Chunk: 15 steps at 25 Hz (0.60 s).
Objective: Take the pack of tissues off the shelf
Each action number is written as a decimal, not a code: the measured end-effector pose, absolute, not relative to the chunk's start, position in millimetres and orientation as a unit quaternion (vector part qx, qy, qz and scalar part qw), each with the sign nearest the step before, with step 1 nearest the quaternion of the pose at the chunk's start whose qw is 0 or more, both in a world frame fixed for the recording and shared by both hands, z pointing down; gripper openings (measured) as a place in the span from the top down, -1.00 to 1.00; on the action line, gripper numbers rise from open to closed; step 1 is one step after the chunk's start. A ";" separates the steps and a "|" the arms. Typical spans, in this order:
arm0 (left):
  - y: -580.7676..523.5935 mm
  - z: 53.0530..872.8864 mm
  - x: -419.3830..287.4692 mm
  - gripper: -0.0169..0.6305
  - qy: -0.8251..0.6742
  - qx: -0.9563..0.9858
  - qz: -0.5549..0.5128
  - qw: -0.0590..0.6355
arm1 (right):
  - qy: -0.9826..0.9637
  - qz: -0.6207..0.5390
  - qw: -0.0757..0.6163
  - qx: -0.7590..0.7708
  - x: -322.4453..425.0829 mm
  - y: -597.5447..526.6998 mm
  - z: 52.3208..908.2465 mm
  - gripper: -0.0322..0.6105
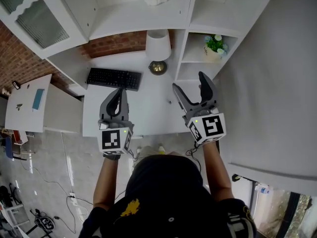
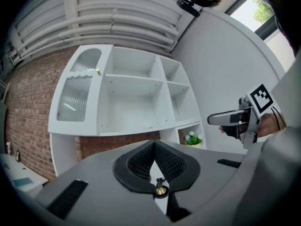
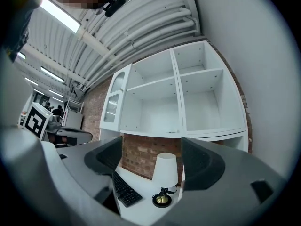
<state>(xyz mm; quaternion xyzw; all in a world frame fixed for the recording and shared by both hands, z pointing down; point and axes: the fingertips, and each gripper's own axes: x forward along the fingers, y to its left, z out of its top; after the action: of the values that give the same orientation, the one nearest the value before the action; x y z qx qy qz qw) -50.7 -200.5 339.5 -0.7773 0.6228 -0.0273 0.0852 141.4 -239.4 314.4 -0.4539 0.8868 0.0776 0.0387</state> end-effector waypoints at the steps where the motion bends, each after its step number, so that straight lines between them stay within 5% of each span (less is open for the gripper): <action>1: -200.8 338.7 -52.5 0.89 0.623 -0.777 -0.026 0.086 | 0.886 0.076 0.041 -0.456 139.9 -240.7 313.6 -0.16; 15: -241.5 310.7 -107.4 0.89 0.614 -0.784 -0.015 0.084 | 0.871 0.075 0.028 -0.485 99.8 -281.1 282.3 -0.16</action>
<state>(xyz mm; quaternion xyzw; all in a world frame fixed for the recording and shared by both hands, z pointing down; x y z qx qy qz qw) -107.4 -241.5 310.7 -0.7844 0.6144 -0.0148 0.0836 99.8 -281.1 282.3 -0.4845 0.8711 0.0753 0.0280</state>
